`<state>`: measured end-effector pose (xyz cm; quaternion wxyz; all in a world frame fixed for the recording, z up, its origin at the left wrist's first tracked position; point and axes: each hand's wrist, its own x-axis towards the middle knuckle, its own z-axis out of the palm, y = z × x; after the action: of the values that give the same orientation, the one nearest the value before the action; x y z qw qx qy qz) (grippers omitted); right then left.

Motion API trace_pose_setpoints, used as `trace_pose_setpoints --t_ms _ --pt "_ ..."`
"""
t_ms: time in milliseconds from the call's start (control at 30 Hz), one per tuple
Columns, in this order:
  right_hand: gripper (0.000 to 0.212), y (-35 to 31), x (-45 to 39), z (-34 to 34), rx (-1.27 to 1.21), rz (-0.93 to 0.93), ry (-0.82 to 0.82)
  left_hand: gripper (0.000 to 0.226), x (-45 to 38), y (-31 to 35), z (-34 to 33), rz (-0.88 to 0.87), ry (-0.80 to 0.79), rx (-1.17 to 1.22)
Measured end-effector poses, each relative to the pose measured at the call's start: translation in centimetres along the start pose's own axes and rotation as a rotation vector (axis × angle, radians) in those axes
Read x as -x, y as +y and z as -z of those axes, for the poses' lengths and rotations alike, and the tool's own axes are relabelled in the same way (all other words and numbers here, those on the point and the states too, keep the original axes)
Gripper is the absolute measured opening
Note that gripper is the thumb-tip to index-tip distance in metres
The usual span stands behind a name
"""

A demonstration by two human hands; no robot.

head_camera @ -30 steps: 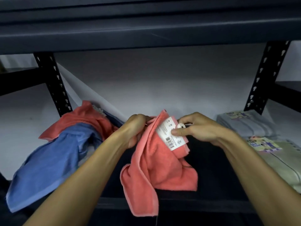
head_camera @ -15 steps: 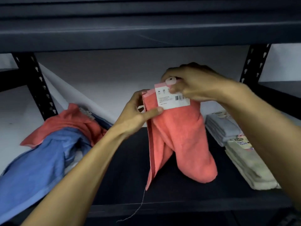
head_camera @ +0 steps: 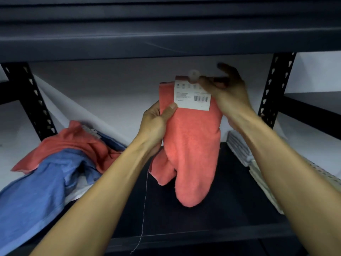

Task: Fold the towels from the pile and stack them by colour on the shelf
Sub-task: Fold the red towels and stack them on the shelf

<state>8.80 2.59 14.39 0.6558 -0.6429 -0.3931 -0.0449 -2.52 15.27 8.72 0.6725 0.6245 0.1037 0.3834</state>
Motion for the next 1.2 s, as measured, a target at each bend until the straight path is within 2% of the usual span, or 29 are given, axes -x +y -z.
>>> trace_pose_setpoints --t_ms 67,133,233,300,367,400,500,633,733,800,900,1000,1100,1200 --pt "0.058 1.8 2.0 0.4 -0.16 -0.151 -0.092 0.025 -0.2 0.2 0.0 0.057 0.008 0.109" --pt "0.034 3.1 3.8 0.4 -0.22 -0.215 -0.209 0.027 -0.3 0.3 0.0 0.097 -0.009 0.143" --pt "0.007 3.5 4.5 0.0 -0.262 -0.235 -0.127 0.03 -0.4 -0.1 0.3 0.049 -0.088 -0.118" --pt "0.008 3.4 4.2 -0.1 -0.318 -0.274 -0.046 0.035 -0.1 -0.5 1.0 0.052 -0.225 -0.308" --pt "0.013 3.4 4.3 -0.2 -0.348 -0.327 -0.016 0.039 0.2 -1.2 1.7 0.106 -0.347 -0.36" --pt "0.014 3.6 4.5 -0.2 -0.339 -0.348 -0.016 0.039 0.4 -1.6 1.9 0.121 -0.36 -0.355" --pt "0.015 3.8 5.0 0.0 -0.33 -0.415 -0.028 0.031 0.8 -2.4 1.7 0.134 -0.268 -0.292" --pt "0.015 4.3 3.5 0.4 -0.325 -0.526 0.03 0.015 -0.1 -3.1 0.4 0.272 -0.118 -0.088" --pt "0.02 7.2 2.1 -0.3 -0.219 -0.601 0.088 0.017 -1.2 -5.1 -0.1 0.409 0.012 -0.138" --pt "0.026 10.2 2.4 -0.8 -0.071 -0.672 0.014 0.013 -1.2 -7.1 0.1 0.52 0.071 -0.187" --pt "0.065 14.9 4.4 -1.0 0.003 -0.87 -0.162 0.014 -0.2 -10.0 1.3 0.653 0.026 -0.303" --pt "0.081 16.8 6.4 -1.1 0.126 -0.879 -0.188 0.013 0.6 -11.4 2.5 0.688 0.057 -0.398" --pt "0.072 17.4 6.9 -1.2 0.062 -0.921 -0.116 0.016 0.4 -11.4 2.5 0.672 0.107 -0.439" --pt "0.034 17.0 6.4 -1.3 -0.193 -1.012 -0.013 0.024 -0.7 -11.1 2.7 0.632 0.162 -0.417"
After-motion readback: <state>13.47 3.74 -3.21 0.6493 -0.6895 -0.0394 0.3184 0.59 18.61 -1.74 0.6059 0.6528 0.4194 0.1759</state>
